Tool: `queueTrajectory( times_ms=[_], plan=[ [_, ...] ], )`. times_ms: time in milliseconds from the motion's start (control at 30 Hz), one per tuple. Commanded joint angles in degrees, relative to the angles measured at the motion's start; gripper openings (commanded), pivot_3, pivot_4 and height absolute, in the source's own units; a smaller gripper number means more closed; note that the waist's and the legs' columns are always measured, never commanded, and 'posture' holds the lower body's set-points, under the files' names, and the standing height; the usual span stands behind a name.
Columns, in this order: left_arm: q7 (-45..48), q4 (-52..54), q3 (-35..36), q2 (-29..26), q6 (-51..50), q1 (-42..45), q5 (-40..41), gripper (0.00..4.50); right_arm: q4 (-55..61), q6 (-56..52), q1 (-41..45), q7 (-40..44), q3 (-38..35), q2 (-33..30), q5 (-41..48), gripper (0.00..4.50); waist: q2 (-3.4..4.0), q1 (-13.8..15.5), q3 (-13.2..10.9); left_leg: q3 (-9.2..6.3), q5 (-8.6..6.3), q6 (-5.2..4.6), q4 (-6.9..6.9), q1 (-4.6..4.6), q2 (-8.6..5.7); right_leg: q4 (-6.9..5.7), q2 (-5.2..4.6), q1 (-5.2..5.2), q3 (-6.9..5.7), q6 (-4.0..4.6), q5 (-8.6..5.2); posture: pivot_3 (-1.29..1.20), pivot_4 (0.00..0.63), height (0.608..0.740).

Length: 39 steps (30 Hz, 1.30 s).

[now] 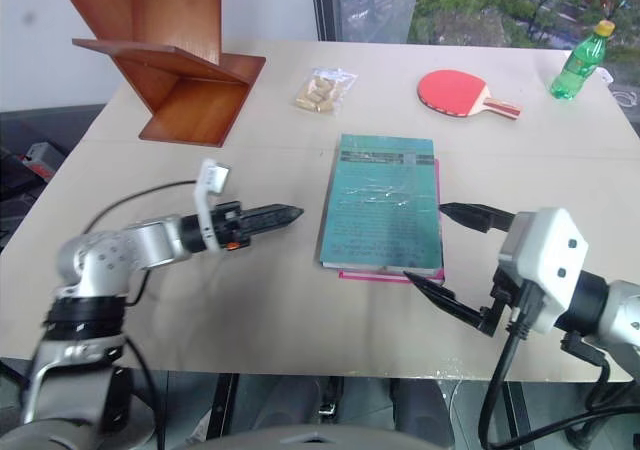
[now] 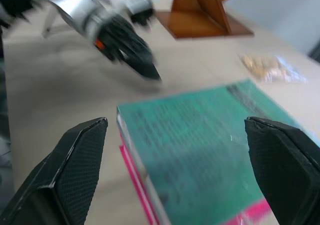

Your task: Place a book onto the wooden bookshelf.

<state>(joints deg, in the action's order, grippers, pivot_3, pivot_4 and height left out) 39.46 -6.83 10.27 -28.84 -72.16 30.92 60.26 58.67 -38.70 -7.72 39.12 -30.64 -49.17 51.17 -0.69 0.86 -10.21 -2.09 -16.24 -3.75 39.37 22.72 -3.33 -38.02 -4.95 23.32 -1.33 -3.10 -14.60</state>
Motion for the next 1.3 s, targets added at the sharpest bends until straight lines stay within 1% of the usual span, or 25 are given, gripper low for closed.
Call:
queueTrajectory(
  times_ms=[33, 167, 300, 367, 433, 467, 500, 633, 667, 833, 933, 1033, 1067, 1100, 1167, 1200, 1233, 1300],
  plan=[
    [-6.01, -6.0, 3.57, 4.73, -3.9, 4.37, 1.99, 4.5, 1.33, 3.64, 0.57, -2.65, 1.85, -1.25, -0.41, 4.48, -0.06, -0.03, 0.01, 0.0, 0.0, 0.0, 0.0, 0.01, 0.0, 0.0, 0.0, 0.0, 0.01, 0.0, 0.0, 0.0, 0.15, 0.74],
    [-9.82, -11.97, 4.84, 9.08, -4.43, 7.45, 0.19, 4.5, 1.33, 5.65, -0.42, -4.97, 2.84, -2.52, 0.32, 4.48, -0.09, -0.06, 0.03, 0.0, 0.01, 0.01, 0.0, -0.01, -0.03, -0.02, -0.01, 0.02, 0.07, 0.0, 0.0, 0.0, 0.15, 0.74],
    [-9.65, -16.39, 4.97, 10.94, -3.78, 10.17, -1.12, 4.5, 1.33, 7.4, -1.58, -7.03, 3.06, -3.92, 0.74, 4.48, -0.09, 0.0, 0.03, 0.0, 0.01, 0.02, 0.0, -0.01, -0.04, -0.02, -0.02, 0.02, 0.1, 0.0, 0.0, 0.0, 0.15, 0.74],
    [-9.36, -18.53, 5.45, 11.42, -3.57, 11.46, -1.61, 3.96, 1.33, 8.32, -2.34, -7.92, 3.17, -4.61, 0.86, 4.5, -0.1, 0.04, 0.04, 0.0, 0.01, 0.02, 0.0, -0.01, -0.05, -0.03, -0.02, 0.02, 0.1, 0.0, 0.0, 0.0, 0.15, 0.74],
    [-8.78, -19.6, 5.77, 11.48, -3.78, 12.08, -1.99, 3.32, 1.33, 9.27, -3.21, -8.67, 3.18, -5.35, 1.05, 4.5, -0.1, 0.03, 0.04, 0.0, 0.01, 0.02, 0.0, -0.01, -0.05, -0.03, -0.02, 0.02, 0.1, 0.0, 0.01, 0.0, 0.15, 0.74],
    [-8.4, -19.7, 5.85, 11.36, -4.11, 12.15, -2.12, 2.81, 1.33, 9.71, -3.7, -9.08, 3.08, -5.71, 1.22, 4.5, -0.1, 0.02, 0.04, 0.0, 0.01, 0.02, 0.0, -0.01, -0.05, -0.02, -0.03, 0.02, 0.1, 0.0, 0.01, 0.0, 0.15, 0.74],
    [-8.23, -19.61, 5.97, 11.23, -4.46, 12.08, -2.24, 2.43, 1.33, 10.22, -4.29, -9.43, 2.93, -6.08, 1.42, 4.5, -0.1, 0.02, 0.04, 0.0, 0.01, 0.02, 0.0, -0.01, -0.05, -0.02, -0.03, 0.02, 0.1, 0.0, 0.0, 0.0, 0.15, 0.74],
    [-8.51, -18.46, 7.66, 10.55, -6.53, 11.21, -1.57, 0.41, 1.33, 11.21, -6.43, -9.87, 2.37, -6.75, 1.23, 4.5, -0.1, 0.01, 0.04, 0.0, 0.01, 0.02, 0.0, 0.0, -0.05, -0.02, -0.04, 0.02, 0.1, 0.0, 0.01, 0.0, 0.15, 0.74],
    [-8.74, -17.83, 8.27, 10.37, -7.23, 10.73, -1.27, 0.01, 1.33, 11.34, -6.69, -9.98, 2.53, -6.79, 1.02, 4.5, -0.1, -0.03, 0.04, 0.0, 0.01, 0.02, 0.0, -0.01, -0.05, -0.02, -0.04, 0.02, 0.1, 0.0, 0.01, 0.0, 0.15, 0.74],
    [-11.82, -14.21, 12.58, 10.2, -10.87, 8.22, 0.58, 0.01, 1.33, 11.01, -6.34, -10.11, 3.71, -6.58, 0.05, 4.5, -0.1, -0.04, 0.04, 0.0, 0.01, 0.03, 0.0, -0.02, -0.04, -0.03, -0.04, 0.02, 0.12, 0.0, 0.01, 0.0, 0.15, 0.74],
    [-15.08, -9.77, 16.61, 10.1, -13.9, 5.44, 2.72, 0.01, 1.33, 10.8, -6.12, -9.51, 3.87, -6.27, -0.35, 4.5, -0.1, -0.03, 0.05, 0.0, 0.01, 0.03, 0.0, -0.02, -0.04, -0.03, -0.05, 0.02, 0.13, 0.0, 0.01, 0.0, 0.15, 0.74],
    [-17.42, -5.34, 17.78, 10.57, -14.47, 2.4, 2.96, 0.01, 1.17, 10.55, -5.3, -9.23, 4.38, -5.91, -0.51, 4.5, -0.11, 0.0, 0.06, 0.0, 0.01, 0.03, 0.0, -0.03, -0.04, -0.03, -0.05, 0.03, 0.15, 0.0, 0.01, 0.0, 0.15, 0.74],
    [-17.77, -4.76, 17.61, 10.85, -14.46, 1.82, 2.75, 0.63, 0.94, 10.55, -5.05, -9.1, 4.68, -5.82, -0.72, 4.5, -0.11, 0.01, 0.06, 0.0, 0.01, 0.03, 0.0, -0.03, -0.04, -0.03, -0.05, 0.03, 0.15, 0.0, 0.01, 0.0, 0.15, 0.74],
    [-18.02, -4.71, 17.77, 11.49, -14.77, 1.61, 3.26, 0.82, 0.68, 10.58, -4.8, -8.88, 5.09, -5.72, -1.02, 4.5, -0.12, 0.03, 0.07, 0.0, 0.01, 0.03, 0.01, -0.03, -0.04, -0.04, -0.05, 0.03, 0.15, 0.0, 0.01, 0.0, 0.15, 0.74],
    [-18.52, -5.21, 17.0, 13.02, -14.5, 1.92, 3.22, 1.75, 0.22, 10.58, -4.39, -8.27, 5.57, -5.64, -1.31, 4.5, -0.14, 0.28, 0.08, 0.0, 0.02, 0.04, 0.03, -0.03, -0.05, -0.04, -0.05, 0.02, 0.15, -0.02, 0.02, 0.0, 0.15, 0.74],
    [-18.69, -6.02, 16.75, 13.54, -13.97, 2.43, 2.88, 2.06, 0.05, 10.43, -4.02, -8.18, 5.83, -5.67, -1.11, 4.5, -0.16, 0.39, 0.1, 0.0, 0.02, 0.04, 0.04, -0.03, -0.06, -0.05, -0.05, 0.02, 0.15, -0.03, 0.03, 0.0, 0.15, 0.74],
    [-18.68, -7.62, 17.04, 13.78, -14.08, 3.36, 2.89, 2.5, 0.01, 10.08, -3.8, -8.19, 5.88, -5.83, -0.95, 4.5, -0.18, 0.4, 0.11, 0.0, 0.02, 0.04, 0.05, -0.03, -0.07, -0.04, -0.05, 0.01, 0.15, -0.05, 0.04, 0.0, 0.15, 0.74],
    [-17.49, -9.47, 16.31, 13.29, -14.54, 4.6, 2.54, 2.5, 0.15, 9.55, -3.77, -8.11, 5.48, -6.0, -0.65, 4.5, -0.24, 0.35, 0.14, 0.0, 0.02, 0.04, 0.06, -0.03, -0.09, -0.04, -0.06, 0.01, 0.15, -0.06, 0.05, 0.0, 0.15, 0.74]
  ],
)
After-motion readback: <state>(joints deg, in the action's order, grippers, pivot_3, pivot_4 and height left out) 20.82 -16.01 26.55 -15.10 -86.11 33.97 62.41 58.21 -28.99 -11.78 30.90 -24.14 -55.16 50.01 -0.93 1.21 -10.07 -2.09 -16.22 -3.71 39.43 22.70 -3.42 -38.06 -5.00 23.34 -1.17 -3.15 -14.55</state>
